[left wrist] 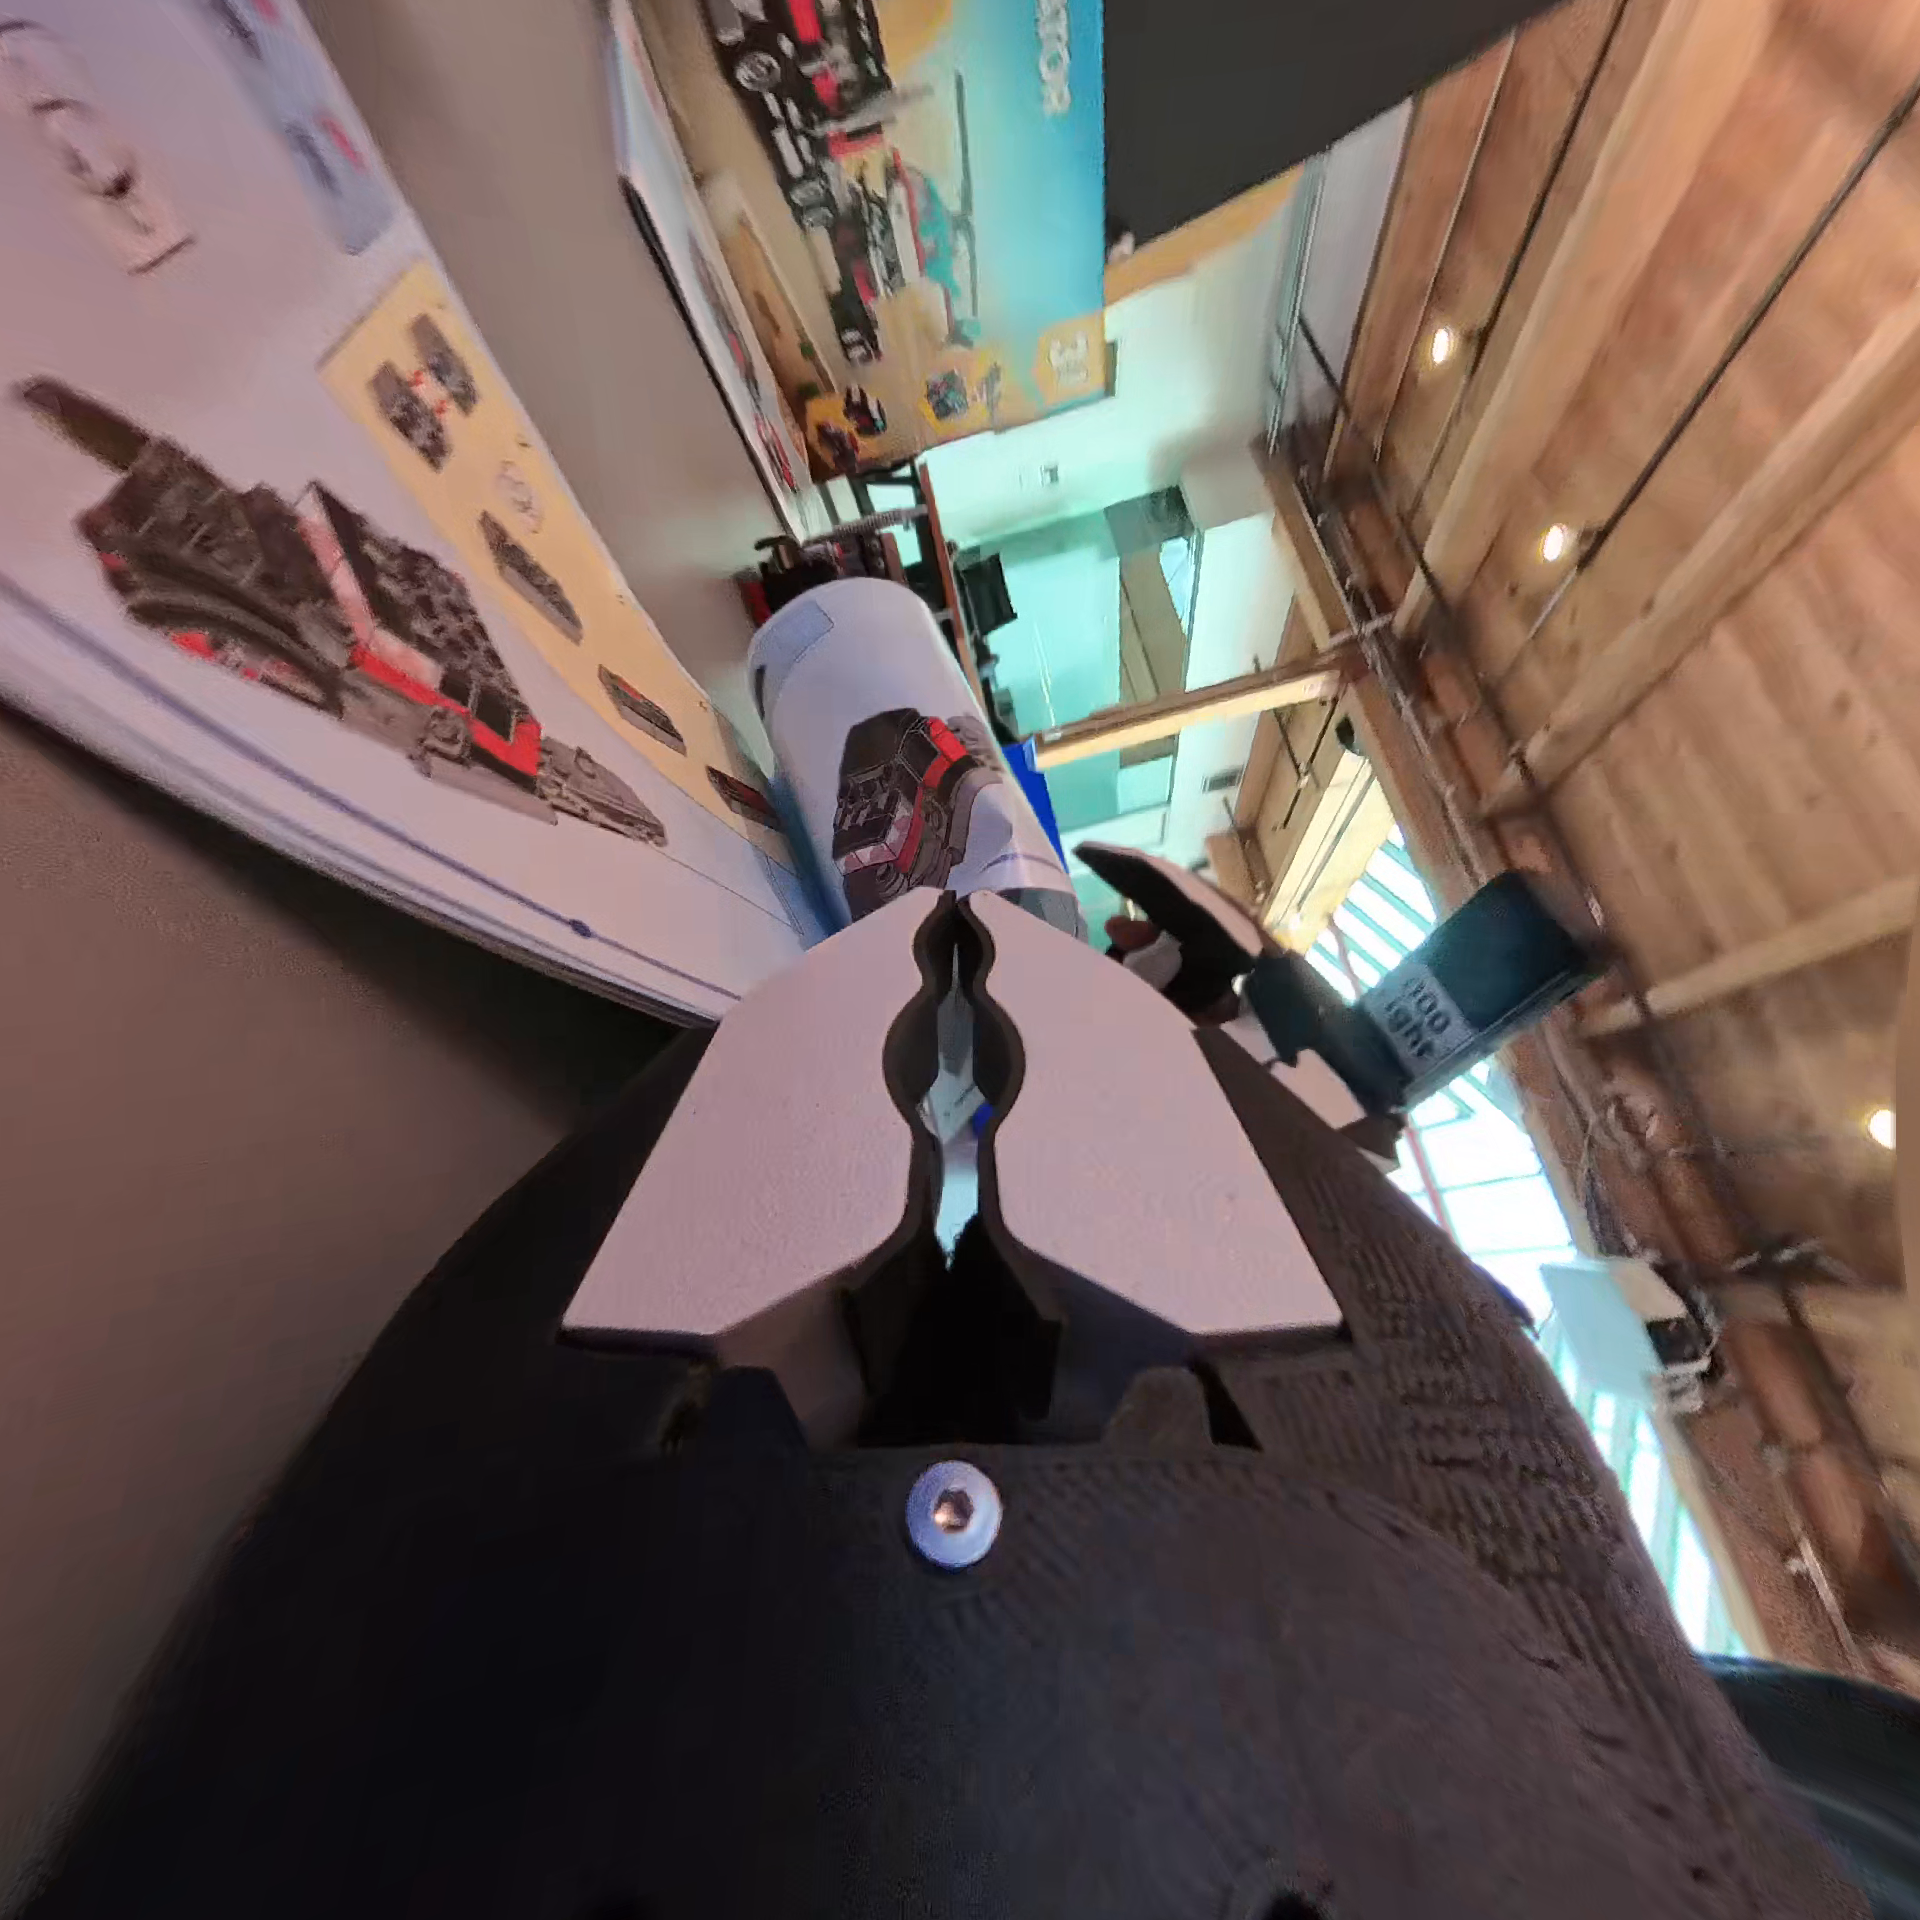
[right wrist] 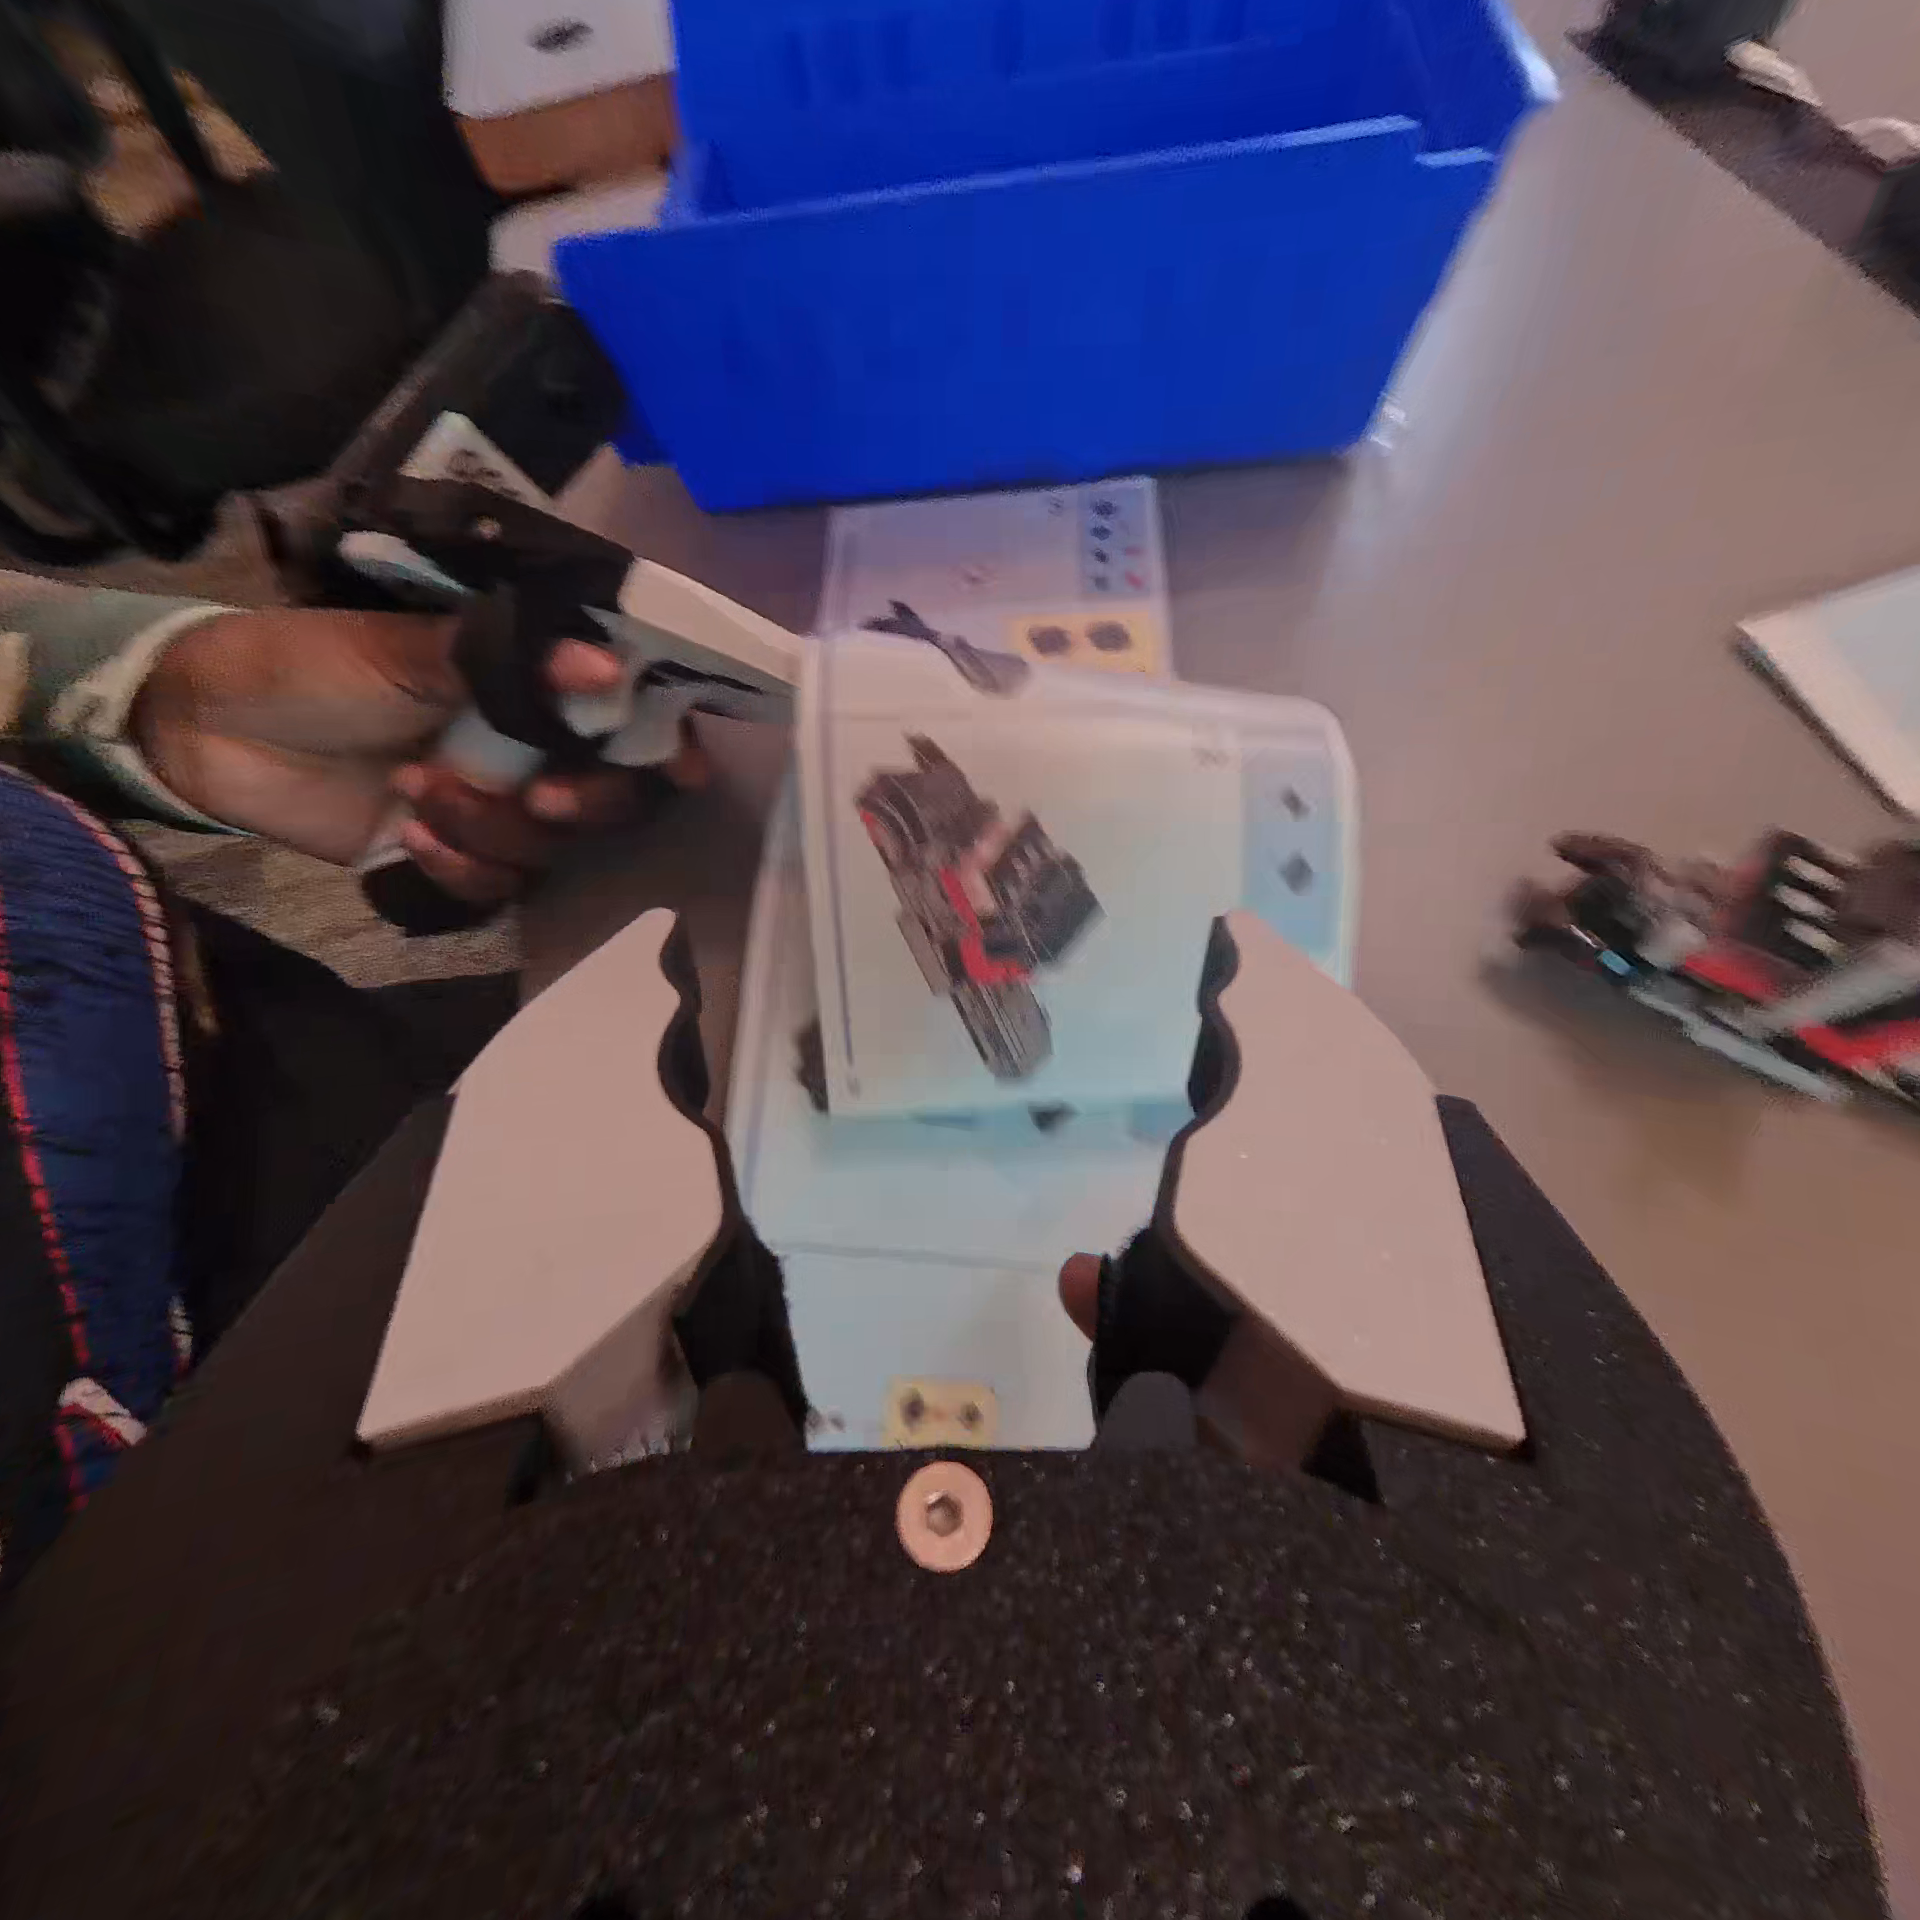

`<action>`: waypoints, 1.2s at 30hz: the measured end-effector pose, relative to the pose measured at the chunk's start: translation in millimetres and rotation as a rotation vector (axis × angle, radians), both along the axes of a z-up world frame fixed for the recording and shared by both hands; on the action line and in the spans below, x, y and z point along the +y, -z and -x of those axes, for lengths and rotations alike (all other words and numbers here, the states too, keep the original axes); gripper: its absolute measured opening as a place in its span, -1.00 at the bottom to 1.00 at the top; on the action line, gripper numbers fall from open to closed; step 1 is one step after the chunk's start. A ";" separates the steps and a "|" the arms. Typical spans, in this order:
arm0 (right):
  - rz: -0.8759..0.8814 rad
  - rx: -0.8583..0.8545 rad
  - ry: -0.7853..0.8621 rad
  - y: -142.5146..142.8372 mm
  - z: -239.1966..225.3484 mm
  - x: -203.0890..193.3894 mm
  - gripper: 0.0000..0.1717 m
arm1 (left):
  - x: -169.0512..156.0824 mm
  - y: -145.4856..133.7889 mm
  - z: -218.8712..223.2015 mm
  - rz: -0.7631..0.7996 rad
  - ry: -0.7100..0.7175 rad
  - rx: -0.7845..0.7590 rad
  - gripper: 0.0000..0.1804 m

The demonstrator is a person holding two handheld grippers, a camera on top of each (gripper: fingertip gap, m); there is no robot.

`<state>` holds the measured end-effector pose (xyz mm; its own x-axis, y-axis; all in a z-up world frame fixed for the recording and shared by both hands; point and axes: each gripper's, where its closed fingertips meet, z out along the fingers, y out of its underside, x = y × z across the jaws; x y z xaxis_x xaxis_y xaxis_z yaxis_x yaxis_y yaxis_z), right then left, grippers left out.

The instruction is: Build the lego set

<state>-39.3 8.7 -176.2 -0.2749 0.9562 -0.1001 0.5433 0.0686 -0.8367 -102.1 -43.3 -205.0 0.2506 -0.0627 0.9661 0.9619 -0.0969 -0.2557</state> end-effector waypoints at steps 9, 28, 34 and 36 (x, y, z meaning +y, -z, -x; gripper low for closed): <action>-0.116 -0.122 0.236 76.0 -41.3 -2.7 -0.45 | -14.4 13.2 3.0 0.031 -0.129 -0.246 -1.00; -0.185 -0.172 -0.151 92.8 -98.0 16.9 -0.34 | -64.8 18.9 25.9 0.264 -0.194 0.145 -0.85; -0.285 -0.181 -0.110 89.9 -102.5 39.0 -0.24 | -73.2 -2.9 23.5 0.253 -0.151 0.604 -0.85; -0.299 -0.183 -0.094 89.2 -101.4 40.5 -0.22 | -65.5 -25.2 21.0 0.217 -0.109 0.890 -0.83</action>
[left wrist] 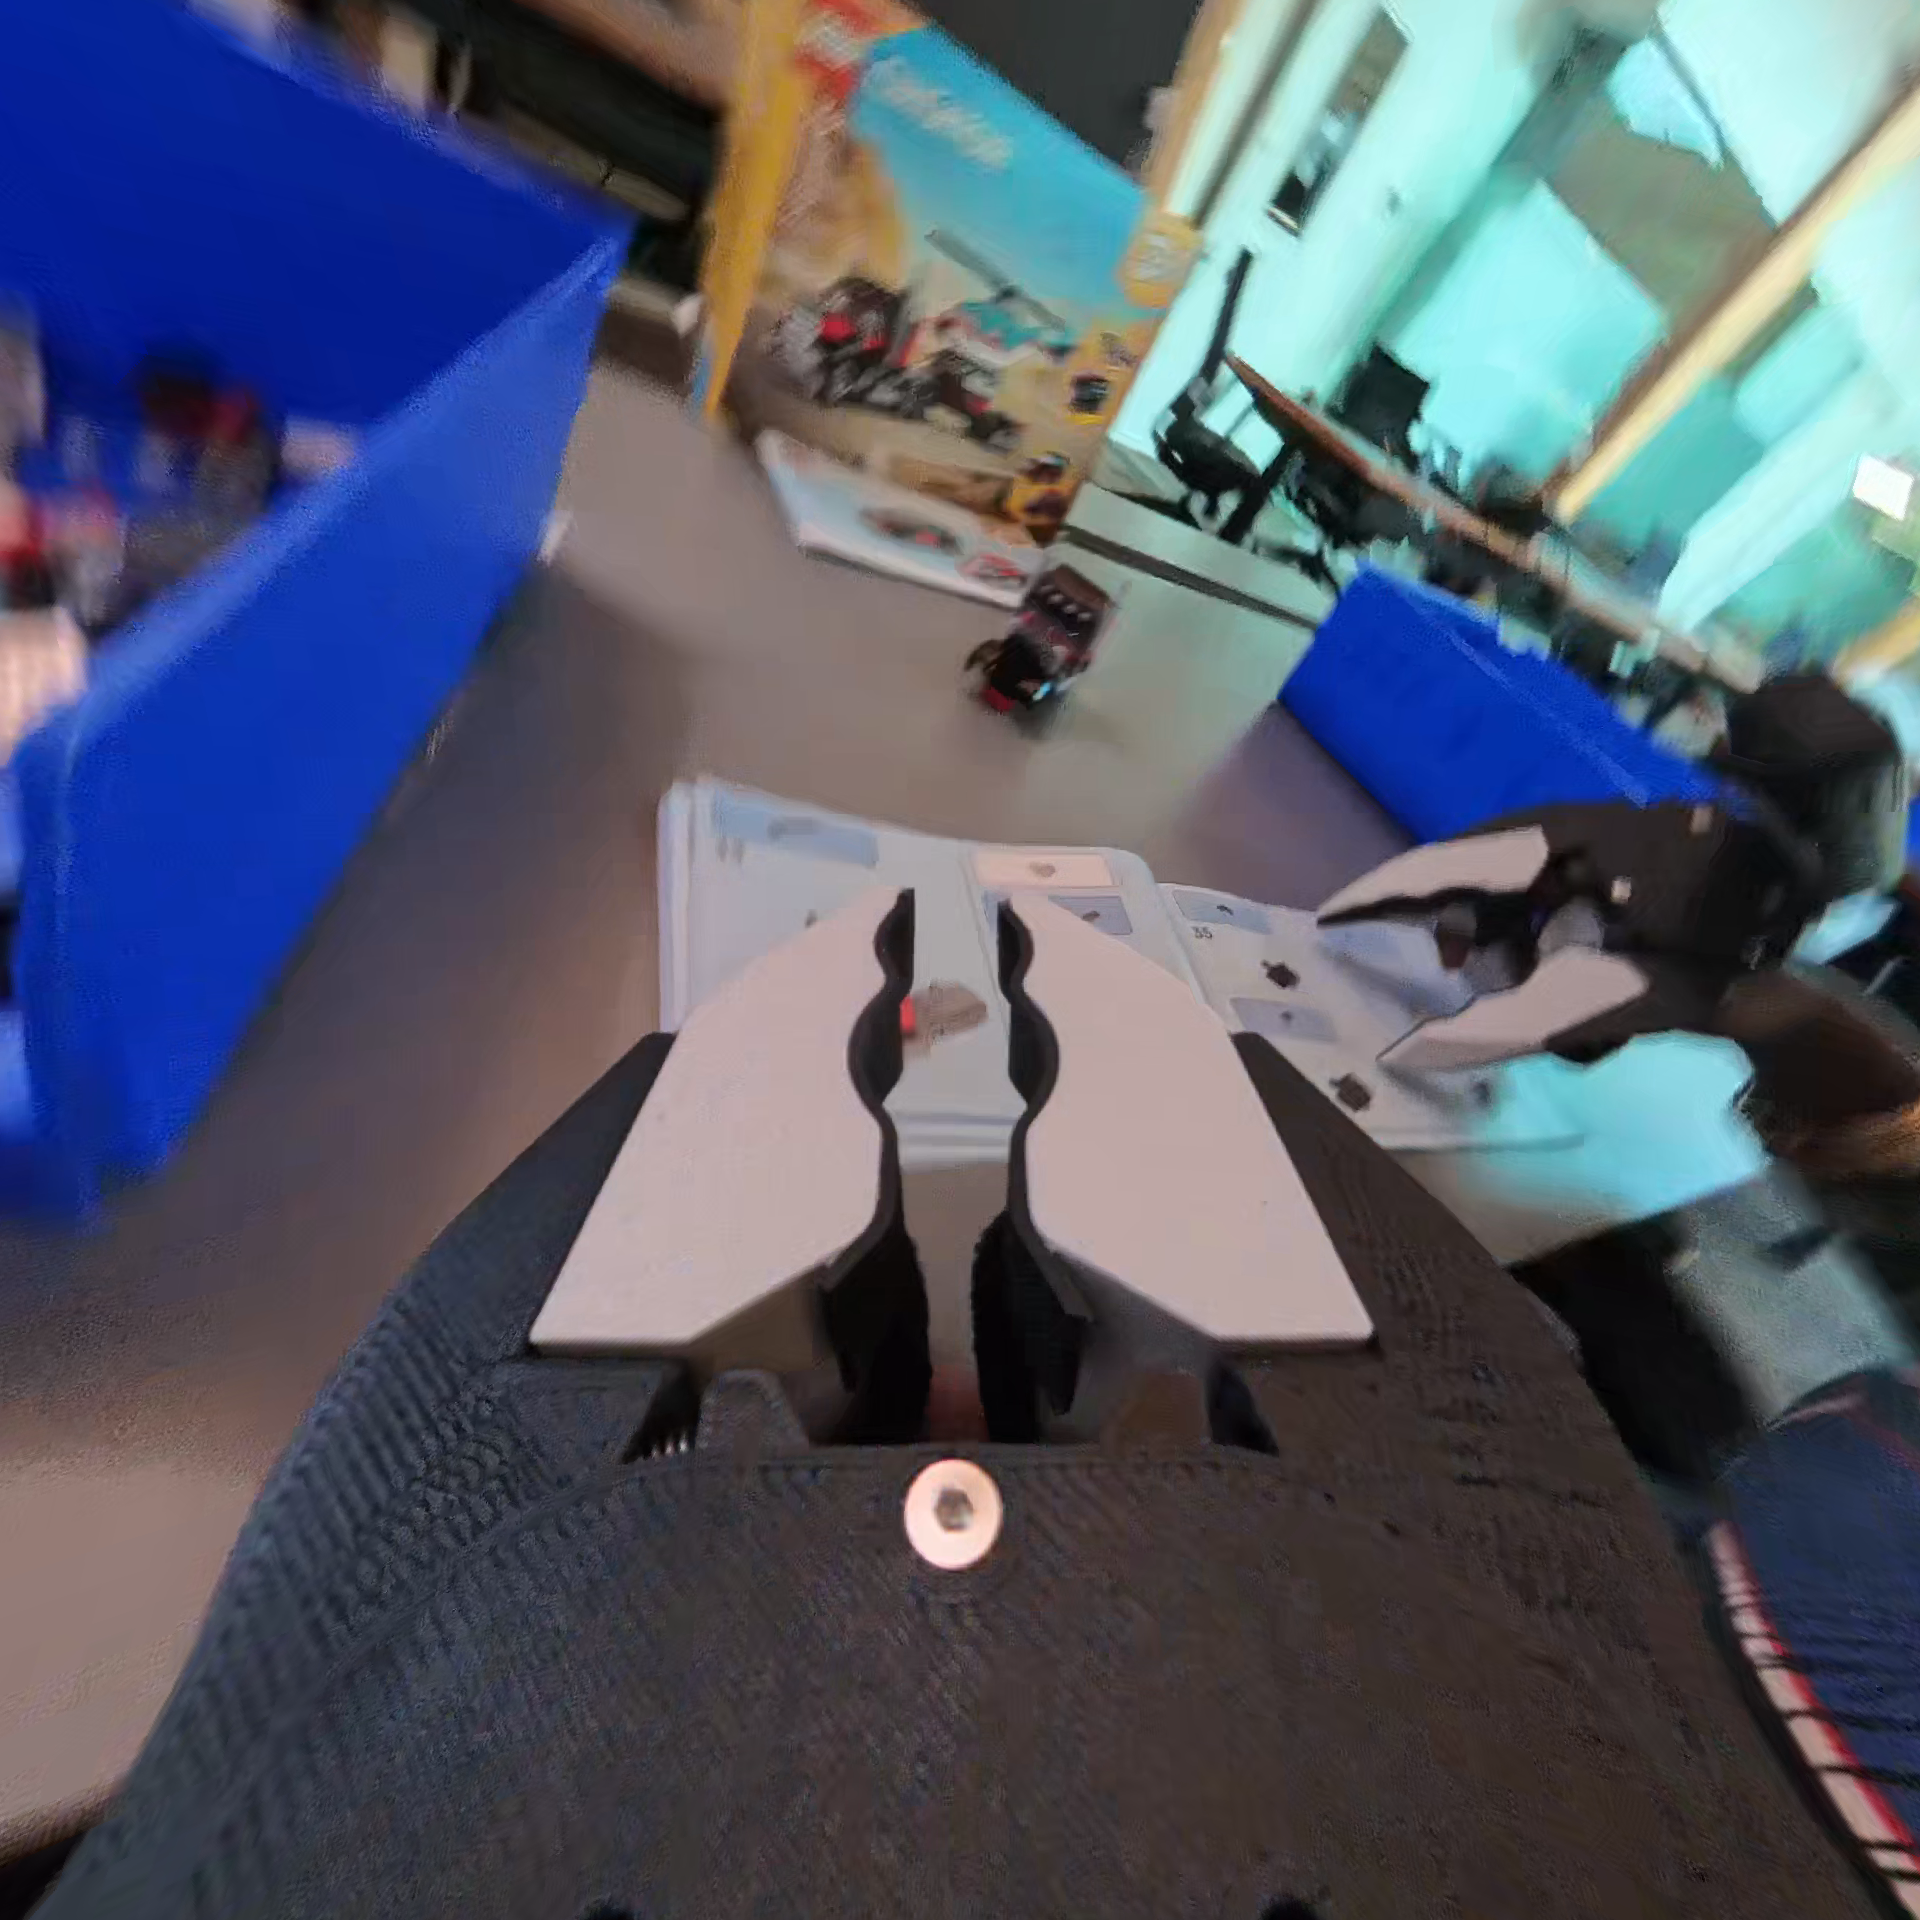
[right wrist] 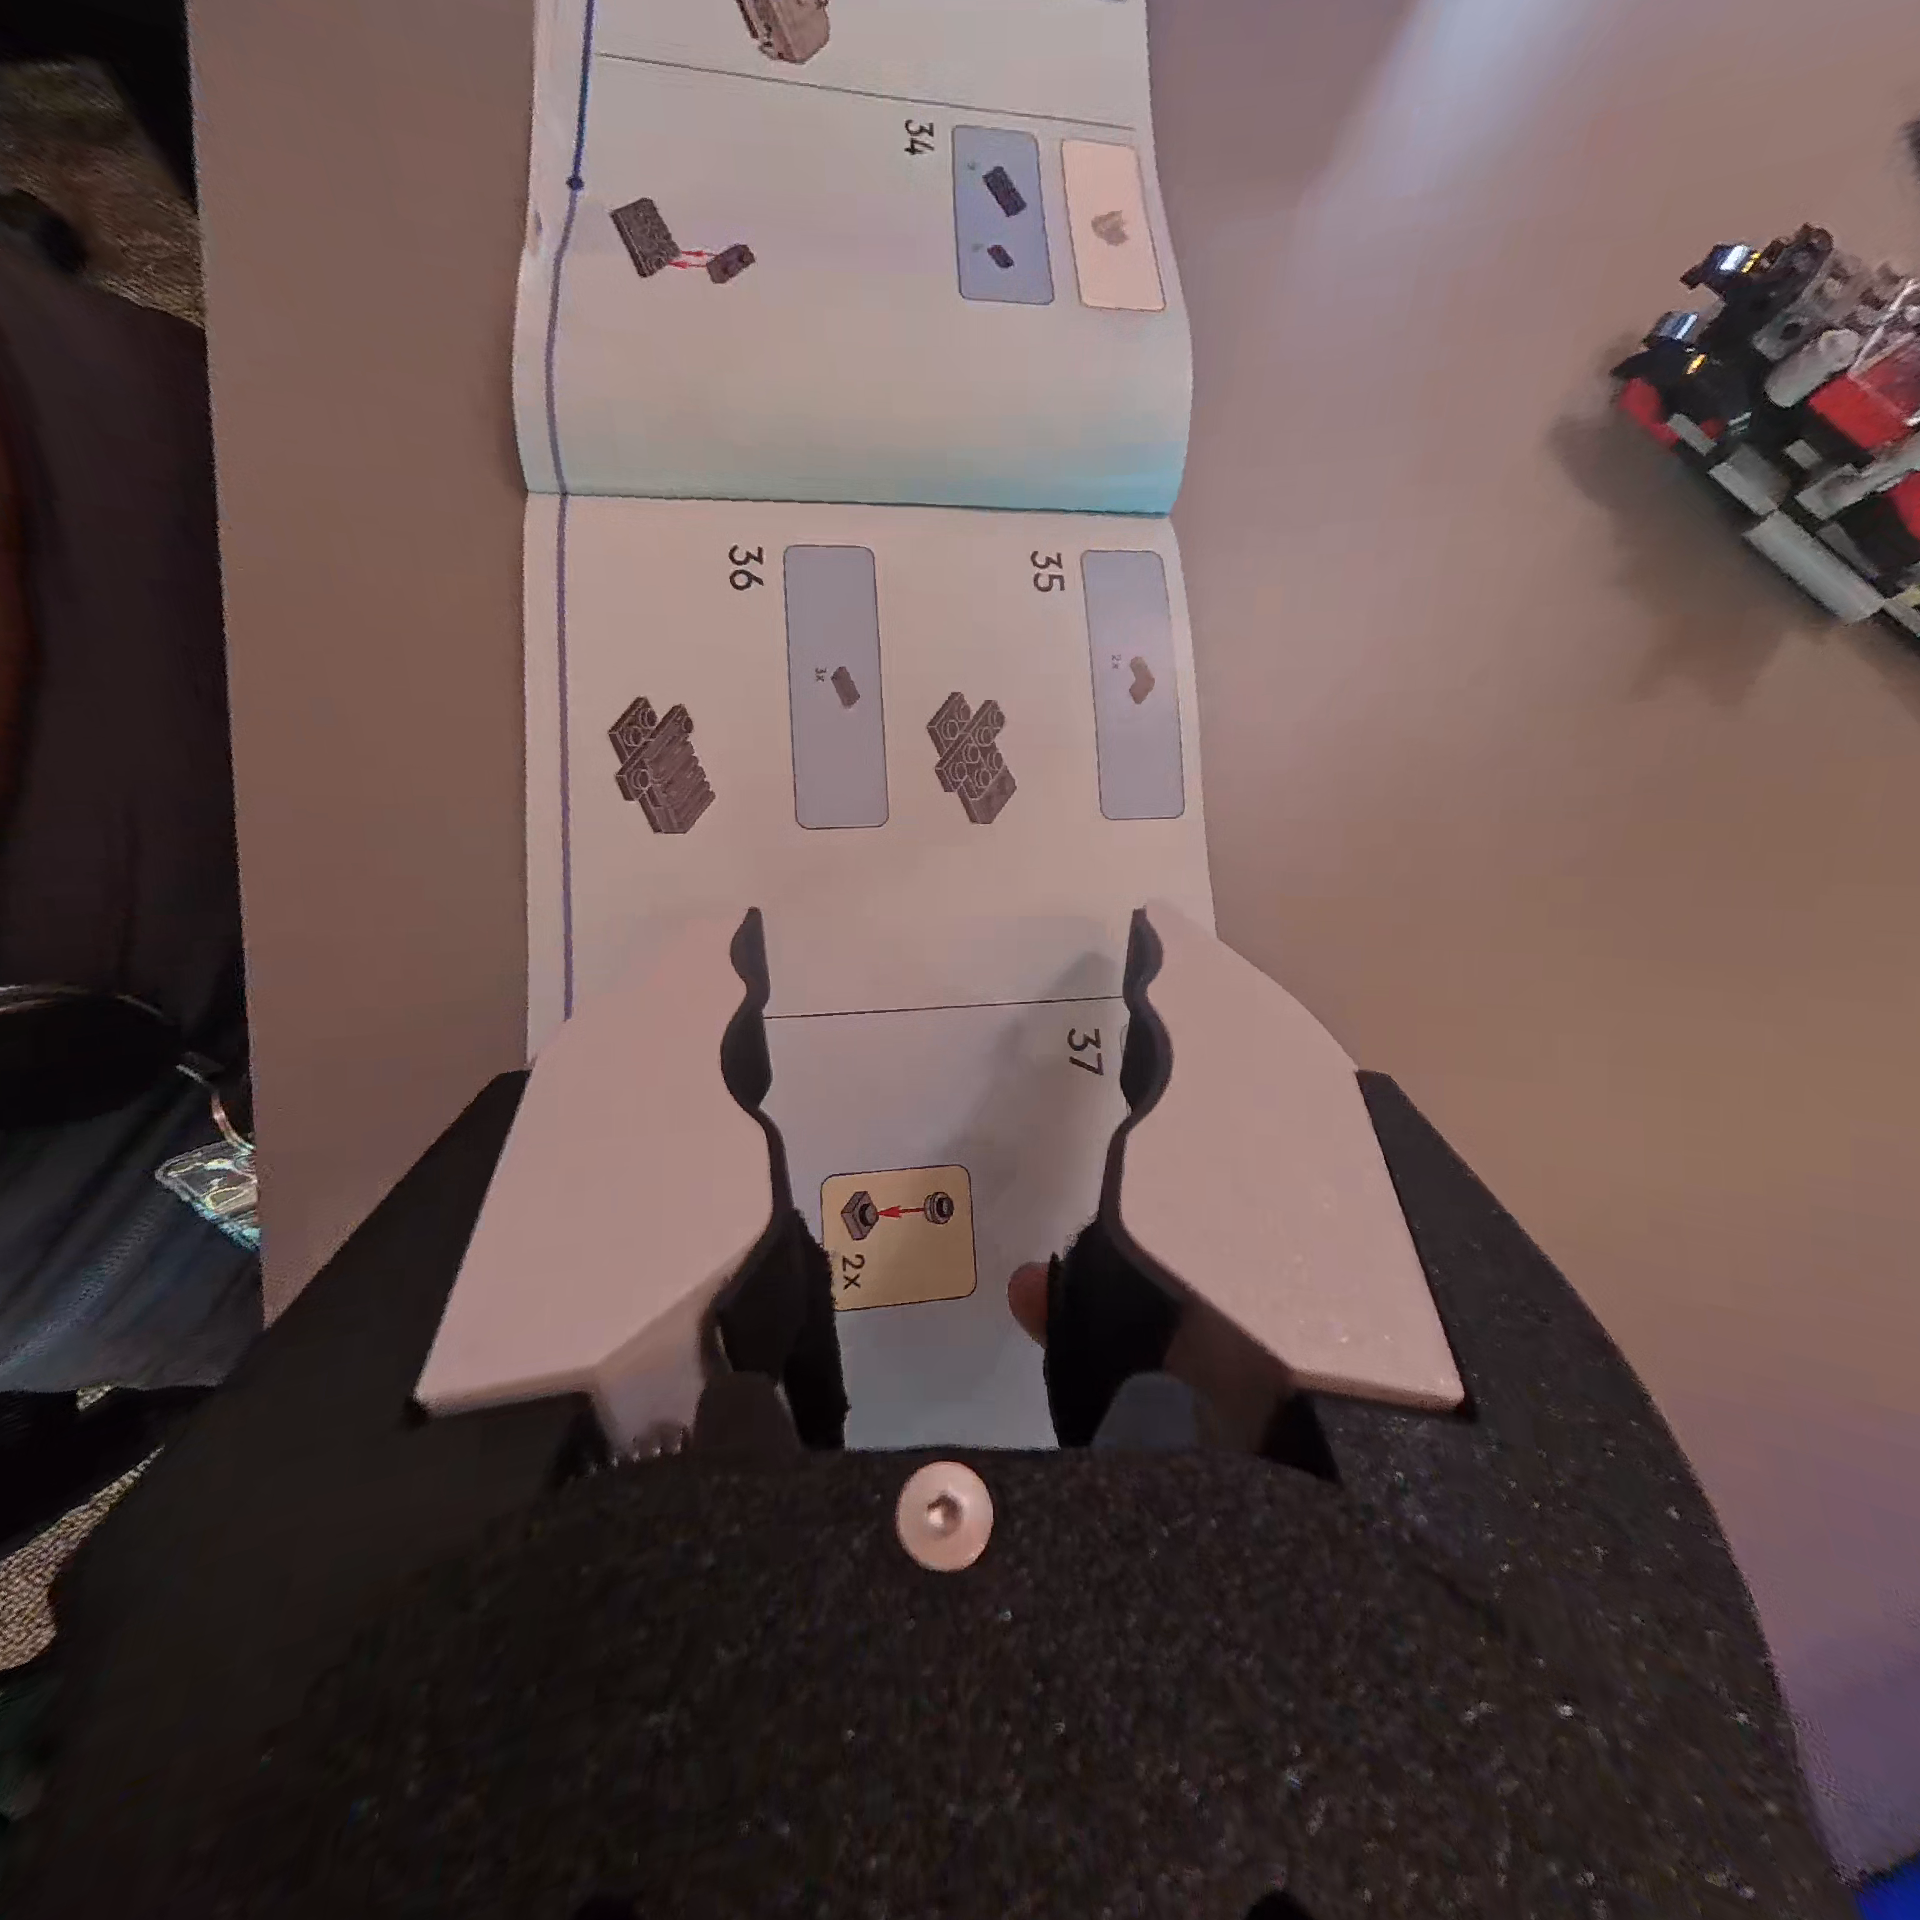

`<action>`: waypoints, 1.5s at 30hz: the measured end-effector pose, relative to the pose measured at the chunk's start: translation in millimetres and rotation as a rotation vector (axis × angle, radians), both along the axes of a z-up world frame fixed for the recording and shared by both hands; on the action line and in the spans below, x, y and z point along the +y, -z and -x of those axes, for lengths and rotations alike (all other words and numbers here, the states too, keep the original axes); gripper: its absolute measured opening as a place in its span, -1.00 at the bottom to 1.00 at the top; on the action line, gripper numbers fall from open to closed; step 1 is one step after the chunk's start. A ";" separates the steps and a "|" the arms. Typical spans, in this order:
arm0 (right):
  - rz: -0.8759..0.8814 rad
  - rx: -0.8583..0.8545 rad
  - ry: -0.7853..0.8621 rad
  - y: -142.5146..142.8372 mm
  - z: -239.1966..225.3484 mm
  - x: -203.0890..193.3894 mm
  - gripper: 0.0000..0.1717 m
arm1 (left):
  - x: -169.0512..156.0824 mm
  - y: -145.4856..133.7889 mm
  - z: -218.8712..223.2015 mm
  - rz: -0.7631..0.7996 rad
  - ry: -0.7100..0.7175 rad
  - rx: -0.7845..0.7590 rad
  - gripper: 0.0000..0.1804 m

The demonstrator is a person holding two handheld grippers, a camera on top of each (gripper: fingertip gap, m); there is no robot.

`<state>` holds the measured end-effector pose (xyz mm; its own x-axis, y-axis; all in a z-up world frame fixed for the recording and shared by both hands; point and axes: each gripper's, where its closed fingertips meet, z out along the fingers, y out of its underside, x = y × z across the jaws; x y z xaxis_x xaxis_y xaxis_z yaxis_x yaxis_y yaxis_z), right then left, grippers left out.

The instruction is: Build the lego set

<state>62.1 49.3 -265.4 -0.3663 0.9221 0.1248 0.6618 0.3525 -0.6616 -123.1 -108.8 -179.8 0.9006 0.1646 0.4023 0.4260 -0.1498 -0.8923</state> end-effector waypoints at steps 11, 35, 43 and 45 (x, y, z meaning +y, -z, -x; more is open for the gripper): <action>0.116 0.139 0.221 -32.2 28.8 -36.6 -0.32 | 82.0 31.9 -88.7 0.291 0.582 0.705 -0.77; 0.168 0.155 0.124 -12.3 73.4 -64.3 -0.63 | 41.8 65.3 -112.1 0.324 0.827 0.542 -0.74; 0.167 0.088 0.112 1.9 74.7 -60.6 -0.70 | 36.4 71.0 -76.2 0.421 0.749 0.508 -0.74; 0.165 0.088 0.108 1.9 76.3 -59.7 -0.71 | 37.7 66.8 -64.9 0.434 0.733 0.517 -0.74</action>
